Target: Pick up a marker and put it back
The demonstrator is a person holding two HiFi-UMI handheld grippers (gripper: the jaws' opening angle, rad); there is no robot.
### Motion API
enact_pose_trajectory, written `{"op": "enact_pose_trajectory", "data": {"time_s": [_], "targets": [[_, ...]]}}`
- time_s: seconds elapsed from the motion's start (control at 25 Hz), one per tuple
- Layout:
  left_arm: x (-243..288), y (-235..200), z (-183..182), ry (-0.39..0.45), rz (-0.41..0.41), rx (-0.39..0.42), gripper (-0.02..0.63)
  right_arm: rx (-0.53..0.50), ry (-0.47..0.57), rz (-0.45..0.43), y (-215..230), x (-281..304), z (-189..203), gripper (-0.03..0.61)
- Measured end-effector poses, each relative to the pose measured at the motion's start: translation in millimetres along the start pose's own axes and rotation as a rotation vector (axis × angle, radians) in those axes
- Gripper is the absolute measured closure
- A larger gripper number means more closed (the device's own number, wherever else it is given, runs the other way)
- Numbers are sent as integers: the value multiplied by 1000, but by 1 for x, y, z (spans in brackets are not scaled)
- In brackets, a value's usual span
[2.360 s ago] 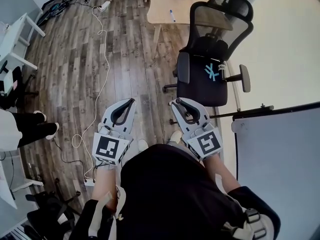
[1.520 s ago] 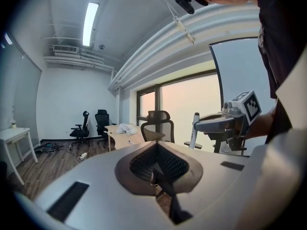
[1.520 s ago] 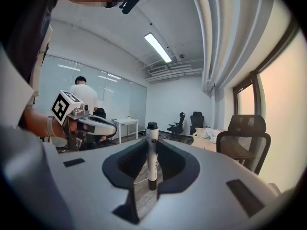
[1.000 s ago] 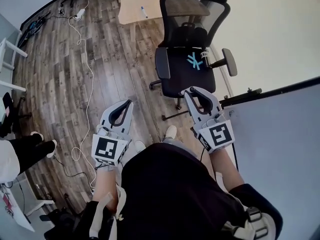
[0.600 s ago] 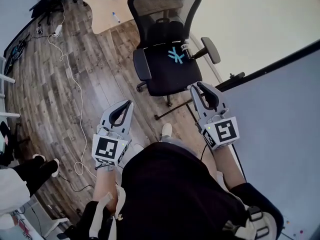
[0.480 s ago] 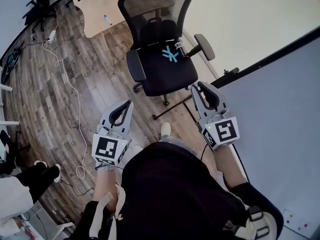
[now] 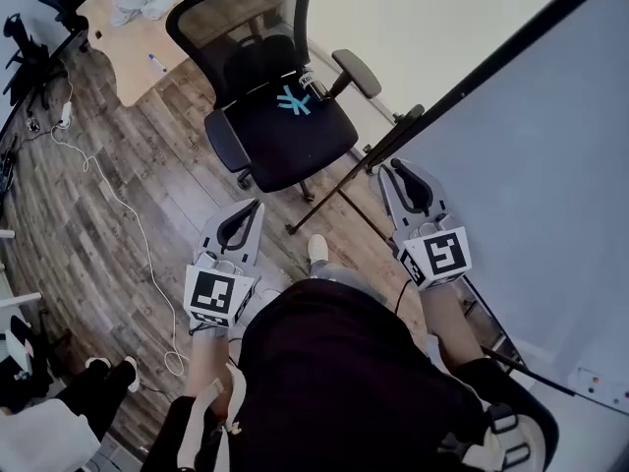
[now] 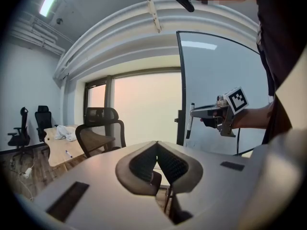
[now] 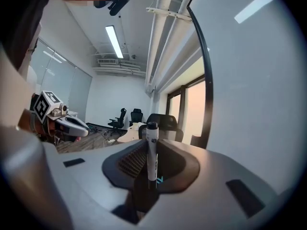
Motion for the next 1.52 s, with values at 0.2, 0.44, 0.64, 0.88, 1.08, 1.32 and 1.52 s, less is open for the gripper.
{"op": "enact_pose_trajectory", "data": {"time_s": [0.2,0.44,0.64,0.88,1.08,1.32,1.52], "targets": [[23,11,-4,-45,54,2,606,20,-33,62,15,-14,17,503],[41,16,1,-54,105,18,606,43,-69,111,25,-25,35,503],[52,21,3,-74,133,34,606,58,-87,134,29,-29,51,503],[61,27,5,-113,143,42,606,84,-112,140,35,-31,69,503],[67,32,4,-142,151,43,606,107,-143,136,37,-29,86,503],[71,33,5,-151,157,52,606,130,-175,124,34,-26,103,503],[74,34,6,-150,156,55,606,140,-204,113,32,-23,114,503]]}}
Point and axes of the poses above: the fingertips, and each gripper's own axes: x forward along the fingers, y to its right, z out of its underside, the point moved 10 cm from there along -x, backward along the fingers, and after that the axes turned 8 degrees about -x, right-handed, at the moved point
